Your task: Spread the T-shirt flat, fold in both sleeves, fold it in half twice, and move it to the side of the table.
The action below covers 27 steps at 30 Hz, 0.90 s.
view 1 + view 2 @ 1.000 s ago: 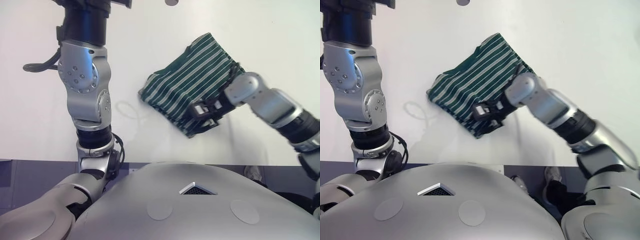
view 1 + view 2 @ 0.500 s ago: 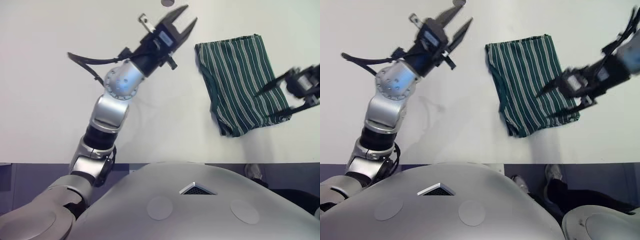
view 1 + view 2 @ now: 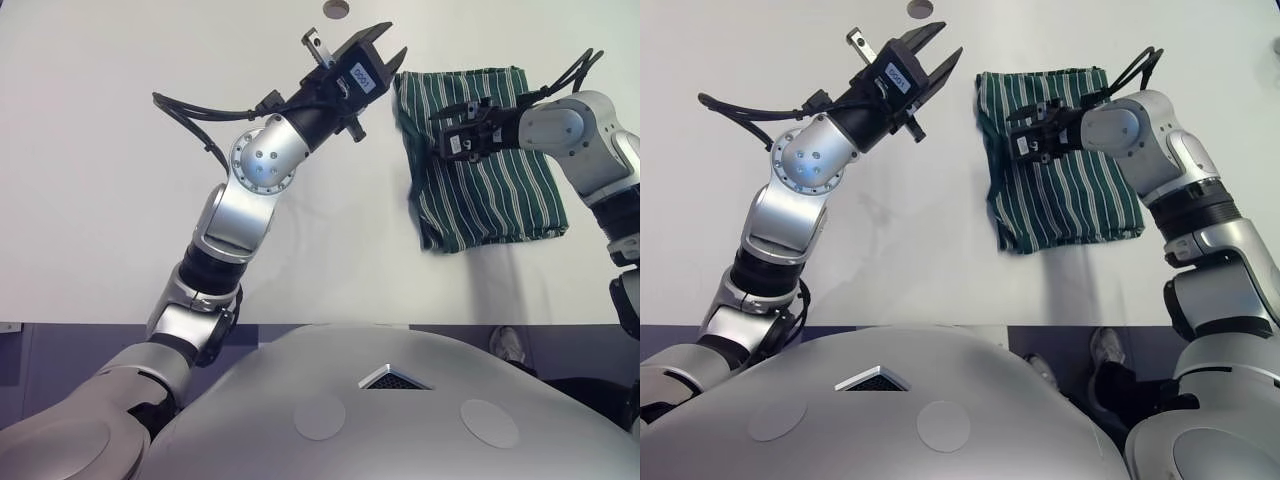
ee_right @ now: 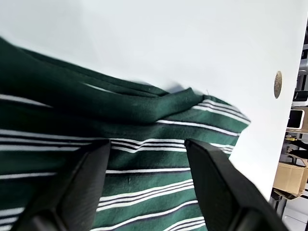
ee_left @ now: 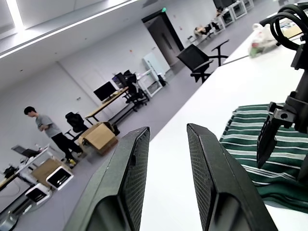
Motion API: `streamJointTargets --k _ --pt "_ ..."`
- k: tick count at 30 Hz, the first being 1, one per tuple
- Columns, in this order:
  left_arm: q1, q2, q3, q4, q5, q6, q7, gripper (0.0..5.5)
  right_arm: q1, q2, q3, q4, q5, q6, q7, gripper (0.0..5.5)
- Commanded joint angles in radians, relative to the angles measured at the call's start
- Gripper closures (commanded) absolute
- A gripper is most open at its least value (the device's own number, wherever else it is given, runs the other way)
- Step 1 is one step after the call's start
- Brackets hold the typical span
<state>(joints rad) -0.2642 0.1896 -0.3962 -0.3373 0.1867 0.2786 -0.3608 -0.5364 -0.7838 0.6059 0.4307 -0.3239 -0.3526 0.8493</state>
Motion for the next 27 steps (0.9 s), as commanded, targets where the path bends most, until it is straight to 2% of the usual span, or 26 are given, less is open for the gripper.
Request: streamJointTargets --k 1,5,7,9,11,14,16,18,21,23,25,27 --pt "0.02 -0.005 0.039 -0.009 -0.009 0.009 0.02 4.1 0.037 0.186 0.182 0.235 -0.209 -0.11 -0.063 2.61" --pt "0.038 0.006 0.059 -0.008 -0.009 -0.001 0.014 4.1 -0.028 0.328 0.246 0.383 -0.32 -0.229 -0.228 2.61" --pt "0.046 0.013 0.062 -0.001 -0.011 -0.005 0.002 4.1 -0.056 0.376 0.243 0.431 -0.335 -0.263 -0.303 2.61" --pt "0.062 0.03 0.061 0.01 -0.011 -0.017 -0.008 4.1 -0.086 0.392 0.209 0.453 -0.305 -0.307 -0.343 2.61" --pt "0.078 0.06 0.07 0.021 -0.003 -0.042 -0.018 4.1 -0.114 0.379 0.118 0.412 -0.222 -0.363 -0.388 2.61" --pt "0.103 0.153 0.117 -0.007 0.002 -0.13 -0.055 4.1 -0.127 0.263 -0.055 0.233 -0.038 -0.44 -0.376 2.61" --pt "0.128 0.243 0.178 -0.066 -0.014 -0.231 -0.101 4.1 -0.079 0.106 -0.17 0.137 0.095 -0.488 -0.317 2.61" --pt "0.186 0.329 0.214 -0.107 -0.026 -0.362 -0.147 3.74 0.002 -0.045 -0.234 0.127 0.156 -0.595 -0.271 2.38" --pt "0.429 0.517 0.133 -0.069 0.07 -0.701 -0.21 3.21 0.163 -0.25 -0.249 0.317 0.04 -0.913 -0.293 1.83" --pt "0.531 0.588 0.09 0.007 0.178 -0.874 -0.191 2.78 0.215 -0.303 -0.279 0.426 -0.057 -1.047 -0.342 1.37" --pt "0.543 0.592 0.06 0.073 0.292 -0.946 -0.155 2.23 0.241 -0.314 -0.315 0.491 -0.166 -1.115 -0.407 0.81" --pt "0.489 0.556 0.035 0.138 0.409 -0.941 -0.129 1.77 0.248 -0.293 -0.313 0.508 -0.291 -1.115 -0.473 0.31"
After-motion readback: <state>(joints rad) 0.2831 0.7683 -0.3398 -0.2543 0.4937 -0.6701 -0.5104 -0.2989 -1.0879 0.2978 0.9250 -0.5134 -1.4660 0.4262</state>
